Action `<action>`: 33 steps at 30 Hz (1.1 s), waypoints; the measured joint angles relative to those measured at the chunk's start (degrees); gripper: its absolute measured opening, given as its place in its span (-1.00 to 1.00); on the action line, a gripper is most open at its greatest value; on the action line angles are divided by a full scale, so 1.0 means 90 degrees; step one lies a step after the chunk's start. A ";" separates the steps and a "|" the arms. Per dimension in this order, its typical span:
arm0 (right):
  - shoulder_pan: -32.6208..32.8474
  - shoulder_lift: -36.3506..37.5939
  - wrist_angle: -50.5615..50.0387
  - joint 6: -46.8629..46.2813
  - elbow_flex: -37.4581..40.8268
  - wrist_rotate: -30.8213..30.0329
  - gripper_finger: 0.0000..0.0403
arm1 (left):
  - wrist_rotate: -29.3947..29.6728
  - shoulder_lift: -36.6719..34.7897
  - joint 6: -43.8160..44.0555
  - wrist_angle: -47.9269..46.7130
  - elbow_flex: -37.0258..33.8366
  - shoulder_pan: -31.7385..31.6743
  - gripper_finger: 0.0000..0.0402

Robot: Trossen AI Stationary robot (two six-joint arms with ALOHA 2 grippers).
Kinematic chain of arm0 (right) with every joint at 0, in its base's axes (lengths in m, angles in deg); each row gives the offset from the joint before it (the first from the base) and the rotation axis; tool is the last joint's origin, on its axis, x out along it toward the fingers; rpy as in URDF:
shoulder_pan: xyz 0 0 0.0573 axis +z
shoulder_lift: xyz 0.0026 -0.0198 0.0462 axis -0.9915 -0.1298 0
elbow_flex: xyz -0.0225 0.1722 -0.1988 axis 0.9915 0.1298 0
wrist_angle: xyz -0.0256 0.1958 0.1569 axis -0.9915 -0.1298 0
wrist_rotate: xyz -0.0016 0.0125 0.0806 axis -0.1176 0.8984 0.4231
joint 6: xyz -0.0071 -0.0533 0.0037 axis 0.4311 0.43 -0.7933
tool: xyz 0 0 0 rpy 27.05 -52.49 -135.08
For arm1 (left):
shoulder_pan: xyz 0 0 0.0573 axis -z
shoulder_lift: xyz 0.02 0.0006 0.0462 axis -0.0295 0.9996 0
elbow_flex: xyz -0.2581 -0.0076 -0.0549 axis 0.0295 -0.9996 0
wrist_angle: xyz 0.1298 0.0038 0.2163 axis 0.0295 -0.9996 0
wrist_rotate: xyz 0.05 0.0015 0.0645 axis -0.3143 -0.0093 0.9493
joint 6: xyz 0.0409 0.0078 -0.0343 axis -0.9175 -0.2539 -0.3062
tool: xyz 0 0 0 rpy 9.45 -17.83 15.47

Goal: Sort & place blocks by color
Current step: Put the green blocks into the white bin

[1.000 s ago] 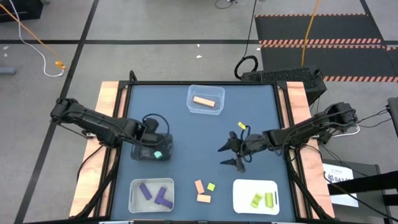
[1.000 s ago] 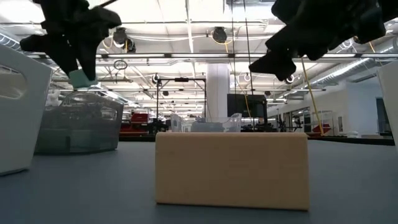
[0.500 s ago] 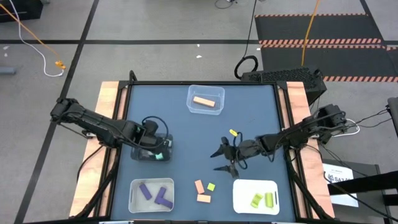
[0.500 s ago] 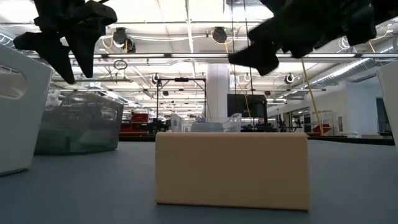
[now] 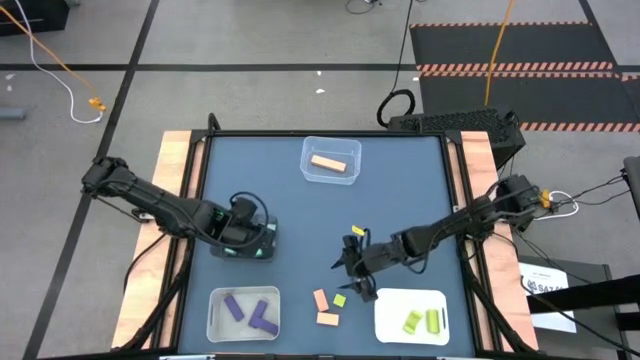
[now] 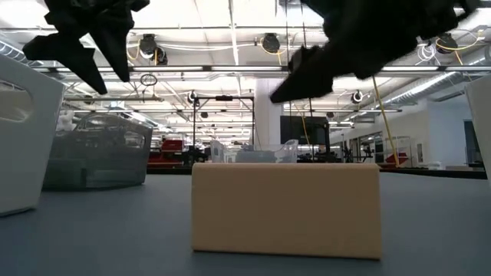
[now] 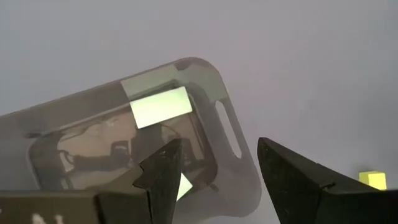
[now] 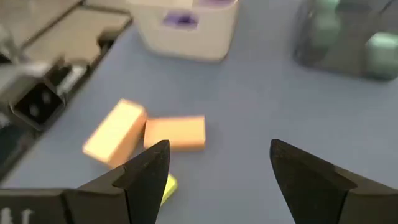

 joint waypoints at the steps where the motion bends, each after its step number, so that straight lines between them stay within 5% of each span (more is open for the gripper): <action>1: 0.0042 -0.0101 -0.0010 0.0086 -0.0002 0.0002 0.34 | 0.0013 0.0000 0.0000 0.0009 0.0000 0.0025 0.05; 8: 0.0297 -0.0535 -0.0068 0.1057 -0.0022 0.0071 0.34 | 0.0097 0.0000 -0.0111 0.0227 0.0000 0.0154 0.05; 17: 0.0464 -0.0464 0.0390 0.0126 -0.0087 -0.0021 0.34 | 0.0185 0.0000 -0.0114 0.0301 0.0000 0.0233 0.05; 22: 0.0464 -0.0386 0.0416 -0.0324 -0.0571 -0.0606 0.34 | 0.0227 0.0000 -0.0119 0.0303 0.0000 0.0230 0.05; 33: 0.0633 -0.0860 -0.2487 -0.1096 -0.1829 -0.0983 0.34 | 0.0272 0.0002 -0.0381 0.0311 0.0002 0.0235 0.05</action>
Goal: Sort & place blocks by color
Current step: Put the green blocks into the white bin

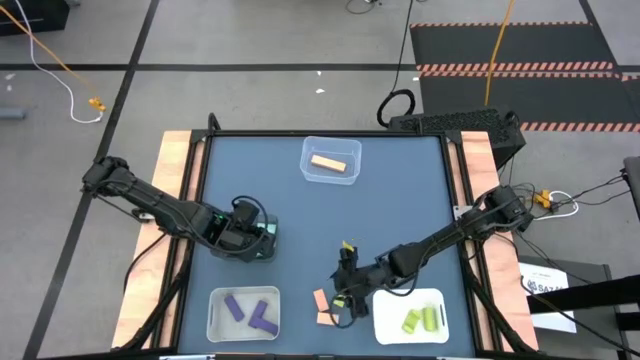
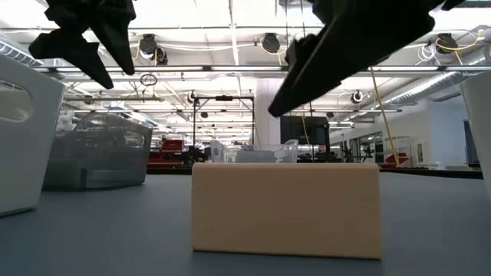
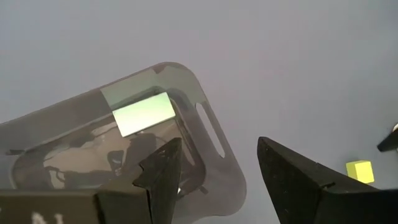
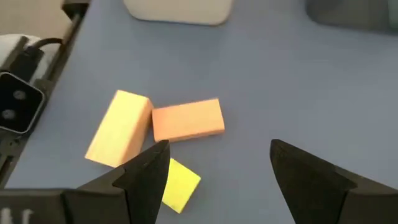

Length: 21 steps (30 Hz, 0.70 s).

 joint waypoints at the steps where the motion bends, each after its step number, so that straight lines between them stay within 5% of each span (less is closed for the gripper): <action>1: 0.0000 -0.0008 -0.0084 -0.0123 0.0000 0.0009 0.34 | -0.0002 0.0000 0.0000 -0.0004 0.0000 0.0000 0.05; 9: 0.0005 -0.0303 0.0021 -0.1507 0.0000 -0.0001 0.34 | 0.0027 0.0000 -0.0012 0.0012 0.0002 0.0000 0.05; 21: 0.0228 -0.0982 0.0323 -0.2073 -0.0002 -0.0003 0.34 | 0.0053 0.0000 -0.0174 0.0015 0.0002 0.0000 0.05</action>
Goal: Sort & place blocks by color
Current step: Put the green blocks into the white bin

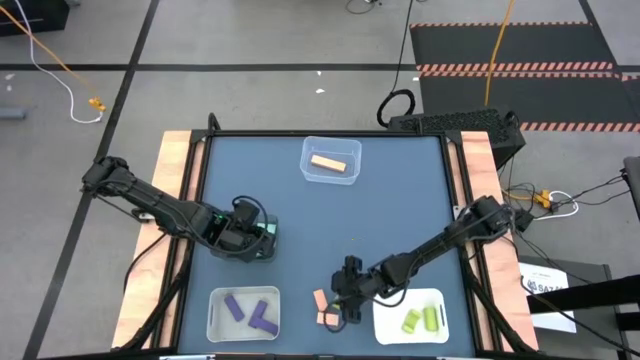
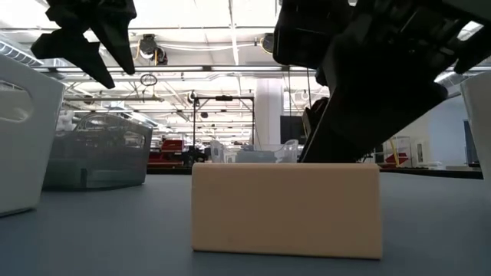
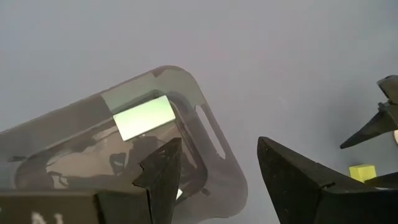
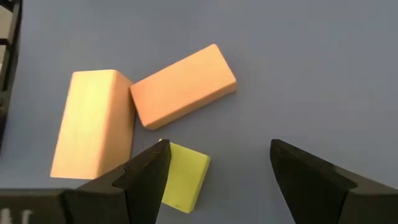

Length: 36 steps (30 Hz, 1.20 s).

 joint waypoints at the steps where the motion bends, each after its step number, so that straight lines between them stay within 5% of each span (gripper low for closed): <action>1: 0.0018 -0.0006 0.0024 0.0000 0.0000 -0.0009 0.34 | 0.0013 0.0000 -0.0009 0.0001 0.0000 0.0000 0.05; 36: 0.0439 0.0060 0.0088 -0.0105 0.0010 -0.0194 0.34 | 0.0030 0.0000 -0.0106 0.0001 -0.0001 0.0000 0.05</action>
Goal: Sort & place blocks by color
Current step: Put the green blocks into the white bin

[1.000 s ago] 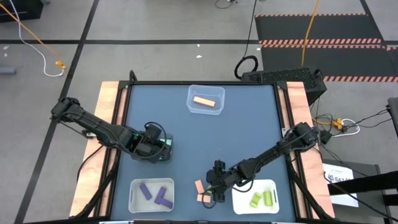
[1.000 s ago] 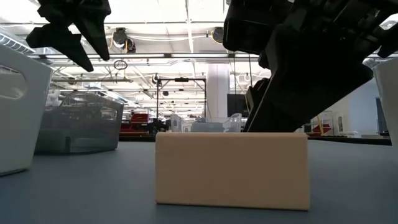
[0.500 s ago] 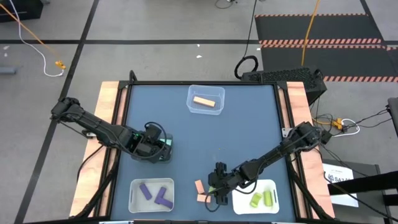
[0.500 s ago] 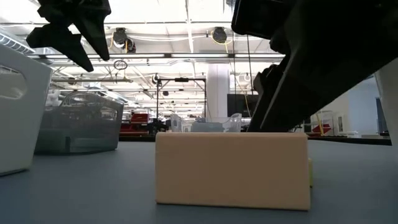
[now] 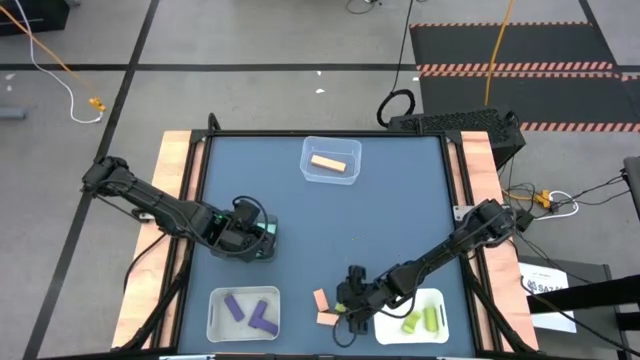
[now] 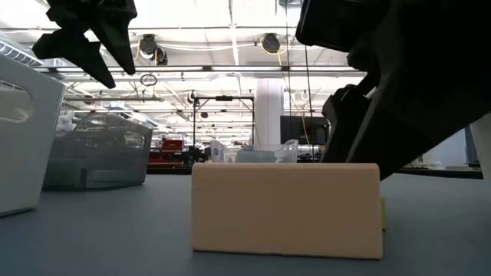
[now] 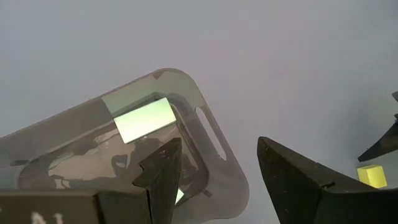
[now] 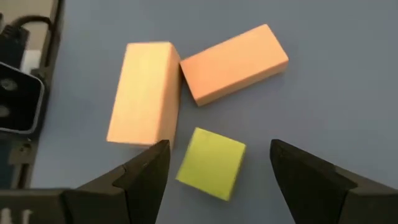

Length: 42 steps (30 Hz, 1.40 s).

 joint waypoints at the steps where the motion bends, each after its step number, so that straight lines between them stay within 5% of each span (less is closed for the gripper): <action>1: 0.0000 -0.0019 0.0050 -0.0014 0.0000 0.0000 0.34 | 0.0000 0.0000 -0.0001 0.0000 -0.0001 0.0000 0.05; 11: 0.0033 -0.0320 0.0223 0.0223 -0.0017 -0.0349 0.25 | 0.0007 0.0000 -0.0002 0.0021 -0.0001 0.0000 0.05; 20: -0.0080 -0.0315 -0.0342 0.0691 -0.0029 -0.0552 -0.43 | 0.0005 0.0000 -0.0011 0.0020 -0.0001 0.0000 0.05; 34: -0.0653 0.0581 -0.0538 0.1934 0.0018 -0.0901 -0.44 | 0.0078 -0.0001 -0.0051 0.0022 -0.0001 0.0000 0.05; 42: -0.0986 0.1659 -0.0185 0.4145 0.0009 -0.2489 -0.40 | 0.0577 0.0000 -0.0251 0.0520 -0.0001 0.0002 0.05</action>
